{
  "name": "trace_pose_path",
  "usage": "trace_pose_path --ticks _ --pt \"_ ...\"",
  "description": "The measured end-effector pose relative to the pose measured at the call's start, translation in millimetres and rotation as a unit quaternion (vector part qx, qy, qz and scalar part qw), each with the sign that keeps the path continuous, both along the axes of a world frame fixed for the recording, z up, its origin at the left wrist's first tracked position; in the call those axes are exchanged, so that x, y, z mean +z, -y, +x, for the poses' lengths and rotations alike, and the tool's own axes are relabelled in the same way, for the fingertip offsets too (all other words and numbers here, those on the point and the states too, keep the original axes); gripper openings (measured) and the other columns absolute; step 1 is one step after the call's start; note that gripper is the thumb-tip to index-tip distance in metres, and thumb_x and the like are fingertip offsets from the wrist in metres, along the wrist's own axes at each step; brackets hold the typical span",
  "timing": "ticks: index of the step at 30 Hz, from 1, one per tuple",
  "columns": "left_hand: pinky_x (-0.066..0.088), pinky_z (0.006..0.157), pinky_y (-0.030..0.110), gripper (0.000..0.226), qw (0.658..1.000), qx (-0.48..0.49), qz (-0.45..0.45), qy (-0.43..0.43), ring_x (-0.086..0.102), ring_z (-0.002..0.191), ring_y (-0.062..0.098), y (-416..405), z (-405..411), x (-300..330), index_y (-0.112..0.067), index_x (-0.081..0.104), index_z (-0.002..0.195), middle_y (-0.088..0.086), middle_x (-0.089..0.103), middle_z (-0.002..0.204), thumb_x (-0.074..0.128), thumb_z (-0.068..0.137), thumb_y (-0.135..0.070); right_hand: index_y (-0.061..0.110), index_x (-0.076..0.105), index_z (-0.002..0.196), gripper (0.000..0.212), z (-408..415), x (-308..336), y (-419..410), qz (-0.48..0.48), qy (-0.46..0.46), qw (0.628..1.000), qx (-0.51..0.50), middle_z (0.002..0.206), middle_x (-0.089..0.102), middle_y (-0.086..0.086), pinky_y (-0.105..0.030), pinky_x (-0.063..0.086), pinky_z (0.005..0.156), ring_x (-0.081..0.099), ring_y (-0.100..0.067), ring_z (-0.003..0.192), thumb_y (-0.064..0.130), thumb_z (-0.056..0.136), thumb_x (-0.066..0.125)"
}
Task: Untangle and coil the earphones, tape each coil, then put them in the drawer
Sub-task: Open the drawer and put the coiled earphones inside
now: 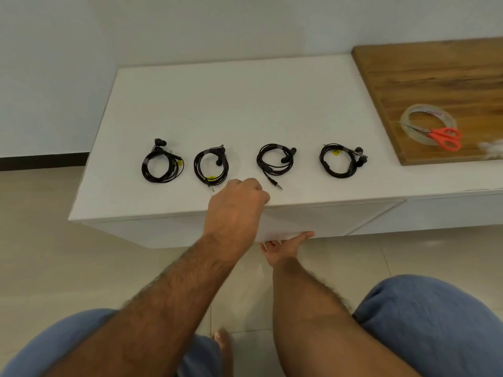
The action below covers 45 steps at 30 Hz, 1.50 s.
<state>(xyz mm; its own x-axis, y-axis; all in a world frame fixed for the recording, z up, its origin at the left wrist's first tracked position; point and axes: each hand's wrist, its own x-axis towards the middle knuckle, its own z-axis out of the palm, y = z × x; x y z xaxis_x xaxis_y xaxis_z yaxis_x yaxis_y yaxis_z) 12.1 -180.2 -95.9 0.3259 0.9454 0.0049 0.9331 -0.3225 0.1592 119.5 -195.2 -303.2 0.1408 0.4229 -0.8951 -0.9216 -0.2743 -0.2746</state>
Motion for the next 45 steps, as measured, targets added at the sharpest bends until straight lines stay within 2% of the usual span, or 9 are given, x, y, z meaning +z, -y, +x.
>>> trace_pose_path --ticks 7,12,14,19,23,27,29,32,45 --pt "0.052 0.076 0.035 0.020 1.000 -0.007 -0.005 0.003 0.048 0.103 0.017 5.5 -2.5 -2.4 -0.024 0.066 0.110 -0.006 0.054 0.114 0.060 0.092 -0.017 0.024 0.022 0.154 0.103 1.8 19.7 23.7 -0.054 -0.018 0.998 0.036 0.157 0.030 -0.012 -0.052 0.020 0.118 0.030 -0.034 0.143 0.091 0.076 0.018" --pt "0.051 0.076 0.033 0.021 0.998 0.020 -0.039 0.035 0.054 0.089 0.015 17.6 -6.2 0.9 -0.021 0.066 0.099 -0.003 0.061 0.095 0.053 0.096 -0.037 -0.011 0.032 0.140 0.043 16.1 56.2 31.4 -0.066 0.169 0.945 0.273 0.142 0.039 -0.034 -0.052 0.033 0.109 0.041 -0.045 0.131 0.015 0.107 0.028" --pt "0.053 0.075 0.035 0.025 0.996 0.023 -0.078 0.032 0.060 0.081 0.016 25.0 -7.6 1.0 -0.021 0.069 0.098 -0.002 0.066 0.088 0.052 0.096 -0.040 -0.011 0.048 0.128 0.030 13.0 77.6 36.9 -0.088 0.315 0.864 0.383 0.133 0.052 -0.028 -0.044 0.039 0.106 0.050 -0.041 0.125 0.001 0.101 0.040" --pt "0.054 0.077 0.033 0.024 0.994 0.049 -0.092 0.040 0.065 0.085 0.017 37.7 -17.8 3.7 -0.021 0.072 0.105 0.000 0.070 0.096 0.054 0.095 -0.033 0.015 0.069 0.096 0.021 -6.5 151.5 53.9 -0.111 0.564 0.746 0.337 0.095 0.069 -0.007 -0.028 0.048 0.069 0.064 -0.024 0.084 0.026 0.093 0.051" --pt "0.055 0.082 0.034 0.022 0.992 0.078 -0.098 0.004 0.066 0.090 0.020 40.4 -27.4 8.6 -0.020 0.071 0.110 0.003 0.071 0.100 0.057 0.094 -0.023 0.020 0.067 0.097 0.016 -3.9 203.4 65.7 0.030 0.756 0.520 0.397 0.095 0.063 0.002 -0.028 0.049 0.067 0.059 -0.017 0.084 0.028 0.091 0.054" --pt "0.054 0.086 0.033 0.023 0.991 0.078 -0.111 -0.023 0.066 0.095 0.020 43.2 -29.9 13.0 -0.021 0.070 0.112 0.003 0.071 0.103 0.057 0.093 -0.017 0.017 0.064 0.118 0.030 11.3 224.5 44.1 0.105 0.764 0.309 0.556 0.112 0.063 -0.002 -0.035 0.048 0.087 0.056 -0.023 0.106 0.030 0.090 0.061" --pt "0.054 0.085 0.033 0.023 0.990 0.076 -0.115 -0.031 0.066 0.096 0.020 43.5 -30.7 15.1 -0.023 0.070 0.111 0.002 0.071 0.104 0.058 0.092 -0.015 0.018 0.061 0.120 0.033 13.0 227.0 38.1 0.092 0.724 0.243 0.639 0.117 0.064 -0.006 -0.037 0.048 0.088 0.059 -0.027 0.108 0.028 0.089 0.063" --pt "0.054 0.083 0.033 0.022 0.989 0.072 -0.122 -0.035 0.066 0.094 0.020 44.4 -31.7 14.8 -0.024 0.071 0.108 0.001 0.071 0.102 0.059 0.091 -0.015 0.017 0.063 0.115 0.025 15.5 222.1 36.0 0.084 0.703 0.199 0.677 0.114 0.067 -0.008 -0.037 0.050 0.086 0.061 -0.027 0.106 0.022 0.091 0.060" --pt "0.051 0.087 0.032 0.024 0.978 0.015 -0.186 -0.089 0.063 0.104 0.020 57.6 -32.6 21.7 -0.026 0.070 0.108 -0.001 0.069 0.111 0.072 0.085 -0.028 0.018 0.070 0.108 0.020 11.8 222.7 56.5 0.071 0.681 0.168 0.709 0.106 0.070 -0.005 -0.035 0.053 0.082 0.065 -0.027 0.098 0.017 0.089 0.065"
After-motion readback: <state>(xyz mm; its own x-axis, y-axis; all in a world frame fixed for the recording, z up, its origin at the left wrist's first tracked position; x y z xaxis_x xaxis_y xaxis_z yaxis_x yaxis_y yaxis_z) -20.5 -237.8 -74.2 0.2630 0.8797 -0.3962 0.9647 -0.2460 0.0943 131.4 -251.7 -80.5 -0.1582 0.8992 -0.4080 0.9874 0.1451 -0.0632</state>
